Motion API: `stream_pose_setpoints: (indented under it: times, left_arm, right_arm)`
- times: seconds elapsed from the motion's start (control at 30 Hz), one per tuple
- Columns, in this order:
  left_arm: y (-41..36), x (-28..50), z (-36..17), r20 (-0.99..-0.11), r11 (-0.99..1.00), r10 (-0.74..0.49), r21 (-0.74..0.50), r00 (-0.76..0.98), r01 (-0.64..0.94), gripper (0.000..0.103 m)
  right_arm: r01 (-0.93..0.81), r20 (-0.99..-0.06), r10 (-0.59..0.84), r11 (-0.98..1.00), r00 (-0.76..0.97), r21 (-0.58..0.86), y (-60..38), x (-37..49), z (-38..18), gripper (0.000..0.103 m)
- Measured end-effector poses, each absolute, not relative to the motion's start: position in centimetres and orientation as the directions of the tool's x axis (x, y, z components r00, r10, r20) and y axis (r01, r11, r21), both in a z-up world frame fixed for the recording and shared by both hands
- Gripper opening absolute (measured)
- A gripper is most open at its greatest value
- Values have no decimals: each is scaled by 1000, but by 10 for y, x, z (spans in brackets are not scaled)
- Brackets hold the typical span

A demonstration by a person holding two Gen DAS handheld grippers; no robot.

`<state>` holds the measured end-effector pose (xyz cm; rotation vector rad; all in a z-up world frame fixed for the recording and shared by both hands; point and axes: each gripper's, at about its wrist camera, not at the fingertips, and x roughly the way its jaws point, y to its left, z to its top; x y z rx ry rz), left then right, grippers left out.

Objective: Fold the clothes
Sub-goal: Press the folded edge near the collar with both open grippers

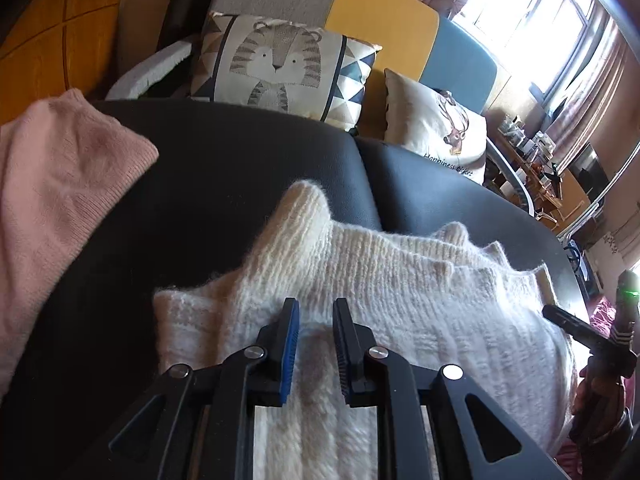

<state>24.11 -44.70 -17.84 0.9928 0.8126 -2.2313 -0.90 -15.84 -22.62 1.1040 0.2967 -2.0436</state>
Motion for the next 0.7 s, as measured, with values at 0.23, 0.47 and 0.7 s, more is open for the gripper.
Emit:
stream_pose_setpoints:
  times: [0.23,0.47,0.7]
  left_arm:
    - [-446,210,-165,-783,-680,-271,-255,-560,687,17]
    - [-466,212,-195,-812,-656,-318,-183,-489,732,18]
    - [-442,247,-198,-784,-663,-338,-195,-521,723,18]
  right_arm:
    - [729,-799,-496,-676,-341,109,-165,-14,-238,72]
    - [729,-811,-465,-681,-355,72,-172,-21,-253,73]
    - [732,-811,-461,-679,-360,61,-158,-11,-261,73]
